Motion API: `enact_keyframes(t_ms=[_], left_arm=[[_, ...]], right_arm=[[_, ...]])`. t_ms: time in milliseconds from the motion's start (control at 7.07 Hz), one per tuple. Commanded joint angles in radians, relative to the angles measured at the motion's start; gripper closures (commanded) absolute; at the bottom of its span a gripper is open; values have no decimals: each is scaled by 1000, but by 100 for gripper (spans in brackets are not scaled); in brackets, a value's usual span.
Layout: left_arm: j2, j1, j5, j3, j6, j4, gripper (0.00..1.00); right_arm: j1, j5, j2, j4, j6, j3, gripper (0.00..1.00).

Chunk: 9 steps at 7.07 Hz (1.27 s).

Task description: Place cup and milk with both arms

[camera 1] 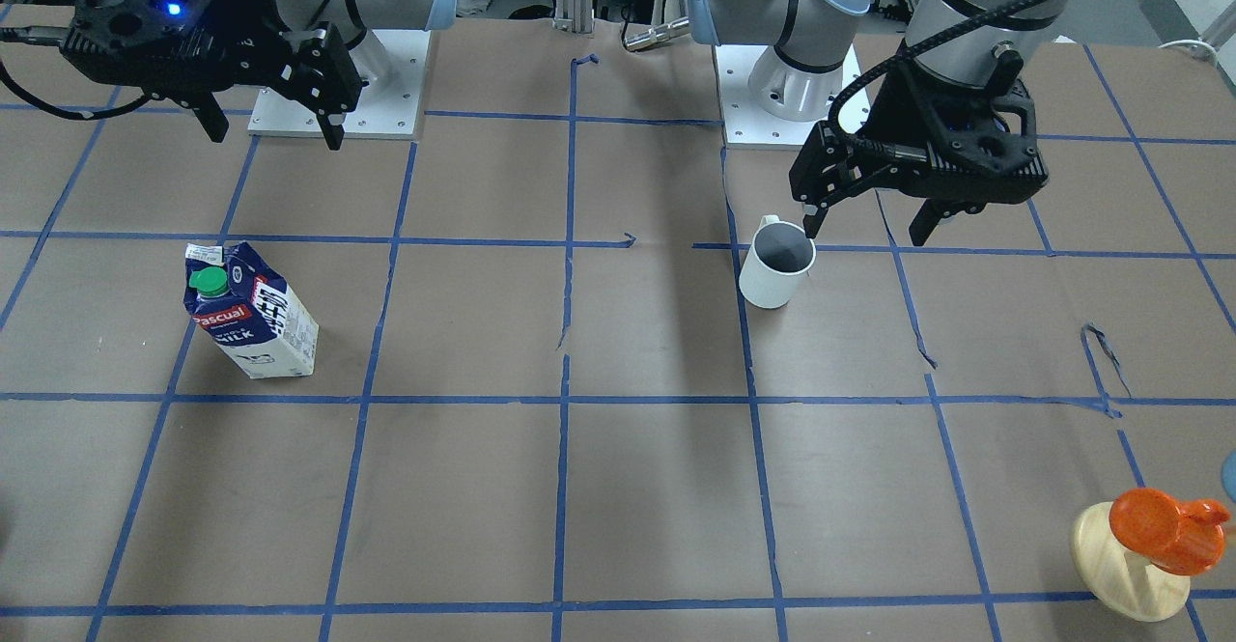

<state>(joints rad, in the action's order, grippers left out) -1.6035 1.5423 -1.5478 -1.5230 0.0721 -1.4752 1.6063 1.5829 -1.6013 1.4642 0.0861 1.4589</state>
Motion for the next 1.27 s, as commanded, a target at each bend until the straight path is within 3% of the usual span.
enact_keyframes(t_ms=[0,1132], left_arm=[[2,-1,0,-9,0,-3,0],[14,-4,0,-32,2,-10,0]], right_arm=[[1,2,0,1,7,0,0],[0,0,4,2,-2,-3,0]])
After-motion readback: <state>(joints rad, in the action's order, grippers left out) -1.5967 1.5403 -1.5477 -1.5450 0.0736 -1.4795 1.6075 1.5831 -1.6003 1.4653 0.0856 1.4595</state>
